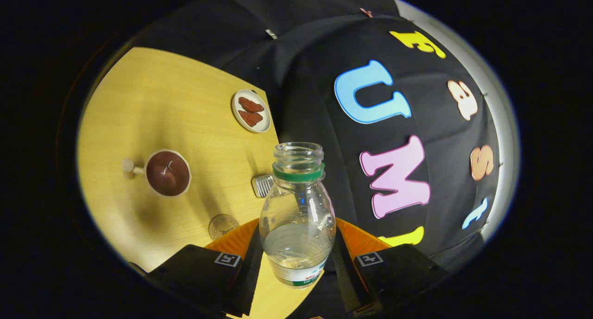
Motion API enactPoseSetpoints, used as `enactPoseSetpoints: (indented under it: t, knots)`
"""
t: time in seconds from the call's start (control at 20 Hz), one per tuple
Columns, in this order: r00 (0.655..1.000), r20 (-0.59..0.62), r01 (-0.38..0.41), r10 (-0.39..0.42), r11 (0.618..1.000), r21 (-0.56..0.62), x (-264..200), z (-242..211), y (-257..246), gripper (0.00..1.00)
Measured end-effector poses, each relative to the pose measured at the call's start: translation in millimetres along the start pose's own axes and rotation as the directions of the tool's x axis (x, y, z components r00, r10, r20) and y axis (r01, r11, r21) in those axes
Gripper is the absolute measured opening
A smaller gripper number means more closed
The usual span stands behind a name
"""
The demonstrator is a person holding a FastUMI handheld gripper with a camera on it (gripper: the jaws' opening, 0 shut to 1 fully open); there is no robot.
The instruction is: Take the bottle from table, then pour the juice into the cup, finally place the bottle on the coaster
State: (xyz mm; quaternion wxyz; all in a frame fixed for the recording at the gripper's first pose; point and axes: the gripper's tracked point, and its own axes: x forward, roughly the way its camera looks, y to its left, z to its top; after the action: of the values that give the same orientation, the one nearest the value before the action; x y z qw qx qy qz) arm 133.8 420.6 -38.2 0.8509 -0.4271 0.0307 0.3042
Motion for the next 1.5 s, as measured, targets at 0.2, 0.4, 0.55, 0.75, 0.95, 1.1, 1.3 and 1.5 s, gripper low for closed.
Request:
enactPoseSetpoints:
  t: [0.2, 0.4, 0.55, 0.75, 0.95, 1.1, 1.3, 1.5]
  knots:
    - [0.999, 0.033, -0.047, 0.041, 0.979, 0.196, 14, -11, -2, 0.75]
    - [0.995, 0.064, -0.100, 0.081, 0.913, 0.397, 27, -26, 4, 0.75]
    - [0.989, 0.113, -0.145, 0.100, 0.841, 0.522, 39, -31, 12, 0.75]
    - [0.978, 0.198, -0.179, 0.069, 0.767, 0.616, 52, -33, 15, 0.75]
    - [0.952, 0.304, -0.254, 0.043, 0.667, 0.700, 65, -31, 18, 0.75]
    - [0.946, 0.324, -0.255, 0.008, 0.635, 0.729, 84, -43, 19, 0.75]
    - [0.957, 0.291, -0.243, 0.014, 0.590, 0.770, 112, -72, 34, 0.77]
    - [0.962, 0.275, -0.232, -0.002, 0.531, 0.815, 127, -88, 40, 0.76]
